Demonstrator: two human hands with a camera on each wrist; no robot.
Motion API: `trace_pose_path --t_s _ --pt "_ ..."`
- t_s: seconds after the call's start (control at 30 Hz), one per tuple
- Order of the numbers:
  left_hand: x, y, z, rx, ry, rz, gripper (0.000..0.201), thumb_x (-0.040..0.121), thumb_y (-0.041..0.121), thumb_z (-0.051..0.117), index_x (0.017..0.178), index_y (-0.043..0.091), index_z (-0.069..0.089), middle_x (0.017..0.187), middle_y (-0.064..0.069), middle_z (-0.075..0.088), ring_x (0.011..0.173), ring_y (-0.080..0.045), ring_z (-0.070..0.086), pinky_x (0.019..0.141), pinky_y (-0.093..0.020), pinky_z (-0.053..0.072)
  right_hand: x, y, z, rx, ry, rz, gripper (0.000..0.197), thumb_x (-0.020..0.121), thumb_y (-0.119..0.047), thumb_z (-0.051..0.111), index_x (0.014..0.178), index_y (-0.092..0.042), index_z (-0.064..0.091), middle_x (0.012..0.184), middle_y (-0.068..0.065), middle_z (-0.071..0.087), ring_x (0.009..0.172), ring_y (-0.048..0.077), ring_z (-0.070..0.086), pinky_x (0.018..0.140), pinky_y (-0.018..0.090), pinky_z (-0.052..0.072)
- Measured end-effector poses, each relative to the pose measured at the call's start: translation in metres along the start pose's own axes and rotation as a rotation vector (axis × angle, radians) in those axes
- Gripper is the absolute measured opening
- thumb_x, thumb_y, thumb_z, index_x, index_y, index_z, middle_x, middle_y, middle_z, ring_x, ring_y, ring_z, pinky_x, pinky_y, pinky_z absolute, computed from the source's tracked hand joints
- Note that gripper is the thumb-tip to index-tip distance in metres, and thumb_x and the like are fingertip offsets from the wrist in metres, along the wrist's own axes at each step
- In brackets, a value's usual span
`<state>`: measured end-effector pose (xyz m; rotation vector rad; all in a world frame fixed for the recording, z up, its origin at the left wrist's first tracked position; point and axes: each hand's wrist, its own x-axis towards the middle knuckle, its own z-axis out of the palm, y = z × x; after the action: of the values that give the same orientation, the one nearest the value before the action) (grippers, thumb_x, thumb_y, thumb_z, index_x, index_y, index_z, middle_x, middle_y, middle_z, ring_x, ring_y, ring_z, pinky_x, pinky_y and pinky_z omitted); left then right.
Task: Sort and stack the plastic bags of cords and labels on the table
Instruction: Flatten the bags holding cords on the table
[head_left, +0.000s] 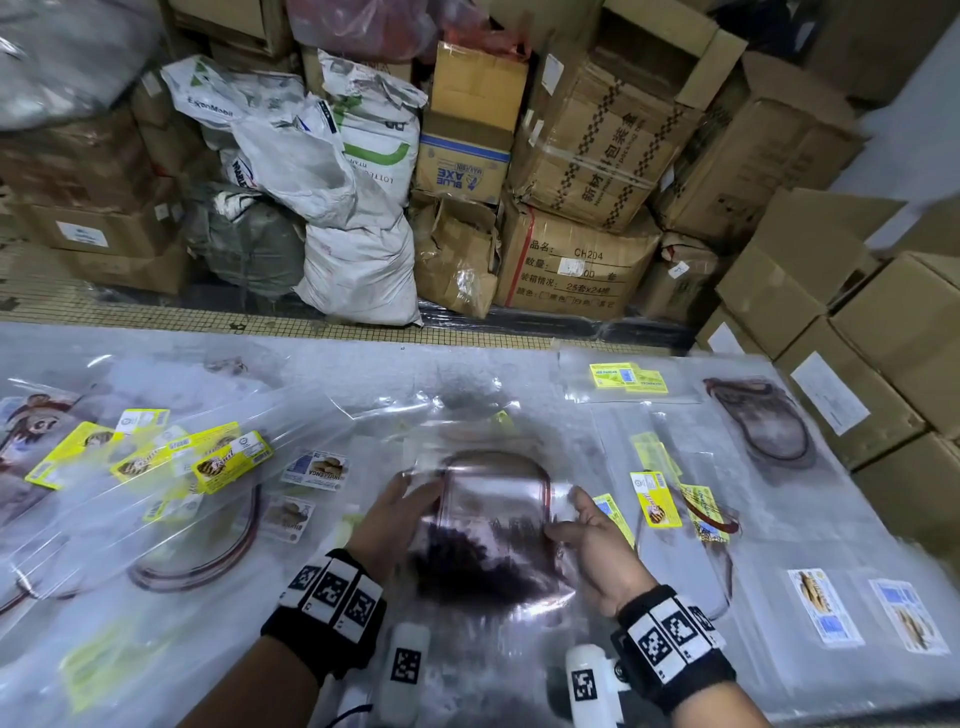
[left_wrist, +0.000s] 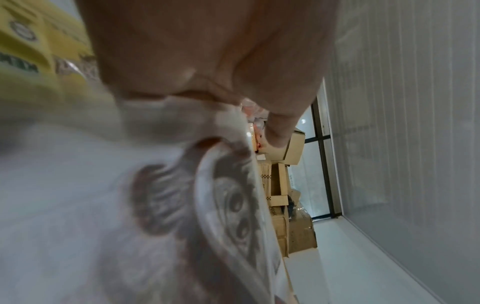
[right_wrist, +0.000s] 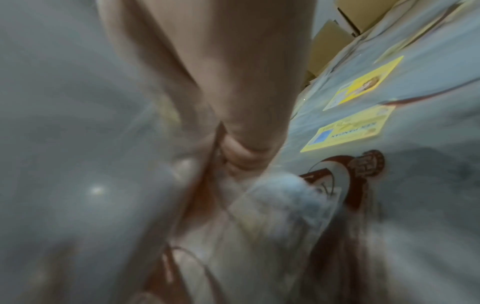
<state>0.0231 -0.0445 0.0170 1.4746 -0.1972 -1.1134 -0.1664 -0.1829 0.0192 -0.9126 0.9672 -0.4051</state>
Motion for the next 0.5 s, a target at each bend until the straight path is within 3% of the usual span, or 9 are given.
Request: trace_pose_path --t_s 0.03,0.1,0.17,0.23,0.3,0.37,0.4,0.47,0.5 --pt "-0.001 -0.002 -0.002 0.051 -0.01 -0.024 0.067 0.065 0.041 0.079 0.124 0.021 0.056 0.12 -0.013 0.064 0.118 -0.041 0.056 0.113 -0.056 0.031 -0.001 0.001 0.001 -0.063 0.005 0.035 0.04 0.075 0.016 0.054 0.094 -0.02 0.053 0.083 0.013 0.062 0.068 0.024 0.059 0.061 0.032 0.047" --pt "0.002 -0.009 -0.009 0.18 -0.032 -0.084 0.086 0.05 0.038 0.079 0.128 0.011 0.055 0.115 -0.021 0.065 0.108 -0.039 0.06 0.104 -0.055 0.042 -0.005 0.002 0.002 -0.206 0.059 0.097 0.029 0.071 0.011 0.053 0.078 -0.016 0.048 0.065 0.01 0.052 0.05 0.021 0.051 0.047 0.027 0.038" --pt "0.002 -0.013 -0.012 0.271 -0.033 -0.057 0.075 0.042 0.037 0.077 0.113 0.015 0.065 0.111 -0.021 0.069 0.096 -0.031 0.066 0.091 -0.044 0.052 -0.005 0.008 0.001 -0.284 0.067 0.119 0.023 0.078 0.01 0.052 0.072 -0.012 0.049 0.055 0.007 0.047 0.042 0.021 0.045 0.044 0.029 0.032" --pt "-0.004 -0.01 -0.012 0.261 -0.053 0.005 0.061 0.044 0.034 0.077 0.103 0.024 0.069 0.101 -0.005 0.075 0.1 -0.026 0.068 0.095 -0.042 0.052 -0.002 0.013 0.0 -0.28 0.073 0.07 0.021 0.086 0.009 0.054 0.074 -0.008 0.051 0.06 0.007 0.05 0.047 0.019 0.047 0.046 0.027 0.038" --pt "-0.01 -0.004 -0.013 0.143 -0.082 0.067 0.073 0.053 0.032 0.081 0.123 0.029 0.062 0.118 0.001 0.07 0.114 -0.025 0.063 0.104 -0.046 0.046 -0.005 0.011 0.005 -0.214 0.046 -0.059 0.016 0.088 0.014 0.053 0.094 0.0 0.057 0.082 0.009 0.062 0.067 0.019 0.06 0.064 0.024 0.049" --pt "-0.017 0.003 -0.013 0.015 -0.123 0.105 0.079 0.07 0.019 0.079 0.141 0.032 0.047 0.135 -0.001 0.059 0.121 -0.025 0.058 0.107 -0.049 0.043 -0.01 0.007 0.009 -0.105 0.003 -0.171 0.04 0.087 0.022 0.047 0.117 -0.004 0.056 0.099 0.009 0.07 0.077 0.016 0.068 0.072 0.024 0.056" --pt "-0.018 0.006 -0.013 0.01 -0.135 0.114 0.078 0.076 0.015 0.076 0.144 0.034 0.043 0.142 0.0 0.054 0.123 -0.025 0.057 0.108 -0.049 0.042 -0.012 0.005 0.01 -0.056 -0.007 -0.196 0.046 0.087 0.022 0.046 0.12 -0.008 0.055 0.099 0.007 0.071 0.078 0.016 0.068 0.072 0.026 0.057" --pt "-0.015 0.005 -0.015 0.101 -0.124 0.083 0.077 0.083 0.021 0.073 0.149 0.033 0.034 0.148 0.006 0.044 0.125 -0.021 0.054 0.11 -0.042 0.039 -0.011 0.008 0.01 -0.079 0.039 -0.165 0.043 0.085 0.018 0.053 0.107 -0.019 0.06 0.088 -0.003 0.072 0.077 0.016 0.064 0.072 0.029 0.052" --pt "-0.01 0.0 -0.017 0.22 -0.105 0.039 0.077 0.082 0.033 0.074 0.148 0.032 0.034 0.145 0.007 0.045 0.124 -0.021 0.054 0.109 -0.039 0.04 -0.007 0.012 0.008 -0.128 0.075 -0.124 0.04 0.081 0.014 0.057 0.097 -0.022 0.061 0.082 -0.004 0.069 0.074 0.017 0.061 0.071 0.031 0.048"
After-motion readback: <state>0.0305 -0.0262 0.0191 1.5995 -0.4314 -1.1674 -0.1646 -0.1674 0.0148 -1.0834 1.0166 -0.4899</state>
